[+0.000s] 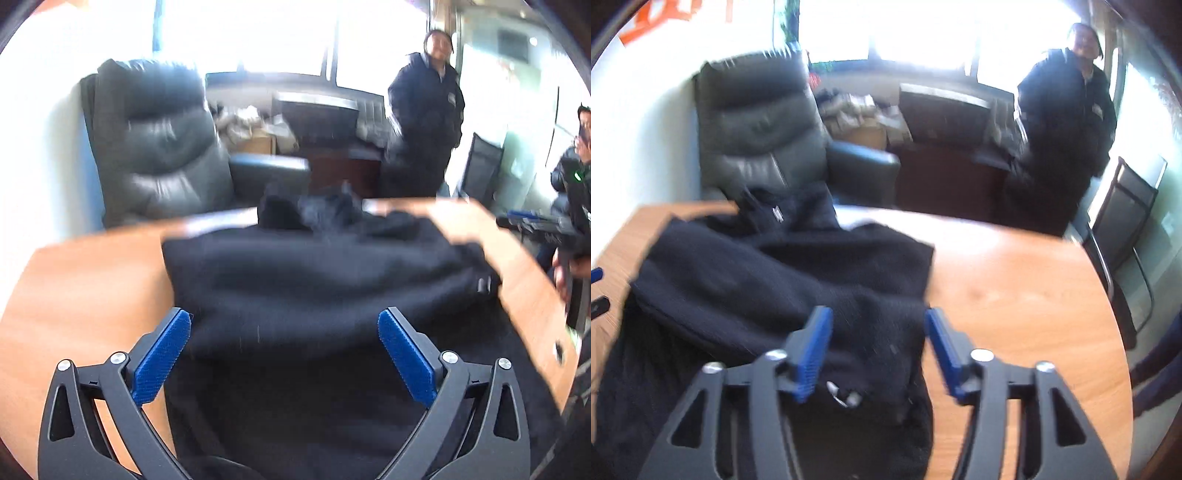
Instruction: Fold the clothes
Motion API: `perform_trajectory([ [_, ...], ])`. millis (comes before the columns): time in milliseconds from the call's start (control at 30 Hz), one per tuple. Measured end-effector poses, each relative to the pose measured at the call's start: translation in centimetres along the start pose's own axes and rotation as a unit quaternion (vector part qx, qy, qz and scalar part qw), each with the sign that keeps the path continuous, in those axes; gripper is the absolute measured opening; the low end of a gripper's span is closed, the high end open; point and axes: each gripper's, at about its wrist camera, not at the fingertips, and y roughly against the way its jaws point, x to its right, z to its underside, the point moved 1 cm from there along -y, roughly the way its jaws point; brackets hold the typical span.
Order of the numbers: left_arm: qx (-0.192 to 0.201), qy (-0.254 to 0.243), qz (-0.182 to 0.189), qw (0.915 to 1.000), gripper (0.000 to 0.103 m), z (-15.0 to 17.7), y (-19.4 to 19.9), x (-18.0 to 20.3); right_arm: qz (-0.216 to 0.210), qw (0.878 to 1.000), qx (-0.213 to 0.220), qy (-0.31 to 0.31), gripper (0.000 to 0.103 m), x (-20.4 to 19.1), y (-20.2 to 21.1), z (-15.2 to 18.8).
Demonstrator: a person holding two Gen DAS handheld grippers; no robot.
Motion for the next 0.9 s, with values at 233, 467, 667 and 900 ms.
perform_trajectory([
  [233, -0.074, 0.057, 0.022, 0.9954, 0.102, -1.6, -11.7, -3.0, -0.082, 0.995, -0.048, -0.025, 0.063, -3.7, -8.3, -0.9],
  [467, -0.092, 0.008, 0.001, 0.9957, 0.094, 2.3, -13.9, -4.1, -0.021, 0.992, -0.121, -0.011, 0.01, 0.8, -12.5, 3.7],
  [667, -0.042, 0.007, -0.014, 0.999, 0.101, -0.7, -10.9, -2.9, -0.008, 0.996, -0.085, 0.024, 0.039, -0.4, -9.7, 0.9],
  [900, -0.089, 0.032, -0.045, 0.9945, 0.103, -0.5, -17.2, -4.4, -0.005, 0.996, -0.085, 0.028, 0.054, 1.1, -11.9, -1.9],
])
